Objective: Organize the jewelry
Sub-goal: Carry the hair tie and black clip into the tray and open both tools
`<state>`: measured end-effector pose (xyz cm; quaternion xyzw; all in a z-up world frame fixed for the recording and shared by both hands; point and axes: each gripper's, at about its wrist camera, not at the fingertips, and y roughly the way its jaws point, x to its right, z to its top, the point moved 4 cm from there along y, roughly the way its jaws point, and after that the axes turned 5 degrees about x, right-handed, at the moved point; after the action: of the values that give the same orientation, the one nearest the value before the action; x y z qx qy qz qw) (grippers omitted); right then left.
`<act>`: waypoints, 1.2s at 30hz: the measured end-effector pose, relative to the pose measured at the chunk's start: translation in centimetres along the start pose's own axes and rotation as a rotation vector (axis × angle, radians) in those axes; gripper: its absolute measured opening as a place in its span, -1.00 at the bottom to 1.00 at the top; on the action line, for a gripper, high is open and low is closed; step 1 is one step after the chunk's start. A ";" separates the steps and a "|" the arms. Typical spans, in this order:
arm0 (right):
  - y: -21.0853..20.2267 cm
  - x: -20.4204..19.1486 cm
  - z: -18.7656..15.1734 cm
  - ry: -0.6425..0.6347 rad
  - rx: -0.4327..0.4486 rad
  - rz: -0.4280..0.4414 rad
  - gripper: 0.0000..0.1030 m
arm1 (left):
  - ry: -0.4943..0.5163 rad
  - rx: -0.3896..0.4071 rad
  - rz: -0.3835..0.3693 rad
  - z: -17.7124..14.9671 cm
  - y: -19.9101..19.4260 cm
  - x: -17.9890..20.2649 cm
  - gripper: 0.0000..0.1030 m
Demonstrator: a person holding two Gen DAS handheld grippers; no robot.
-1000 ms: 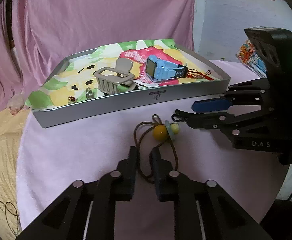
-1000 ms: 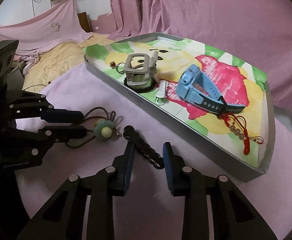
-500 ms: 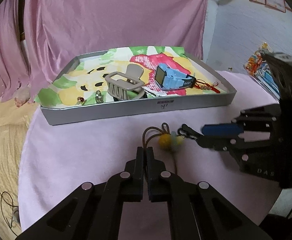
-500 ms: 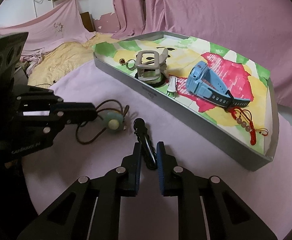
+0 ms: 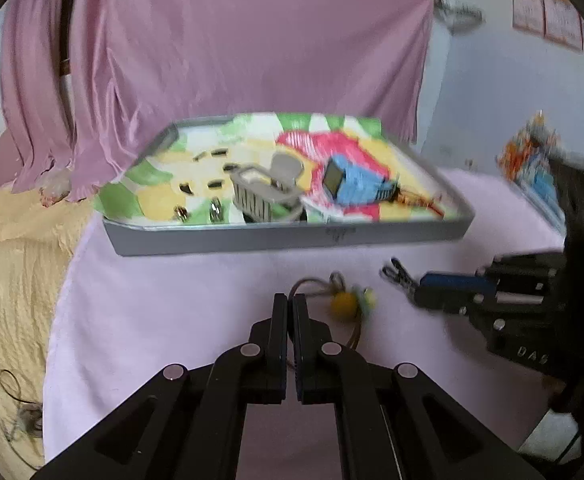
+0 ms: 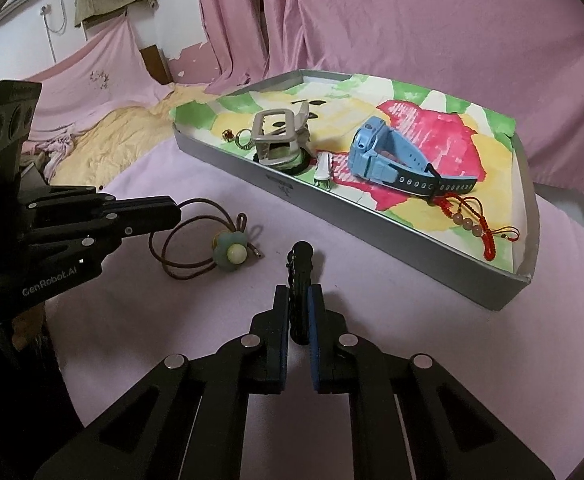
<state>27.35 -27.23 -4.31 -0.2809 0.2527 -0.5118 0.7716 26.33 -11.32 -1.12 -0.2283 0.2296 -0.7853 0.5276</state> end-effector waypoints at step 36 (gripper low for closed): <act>4.3 10.3 12.2 0.242 0.166 -0.112 -0.84 | -0.114 0.114 0.031 13.8 9.6 -5.3 -0.95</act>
<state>42.01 -33.34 0.36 -0.1659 0.2845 -0.6031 0.7265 43.33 -11.29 3.39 -0.2388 0.1575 -0.7746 0.5640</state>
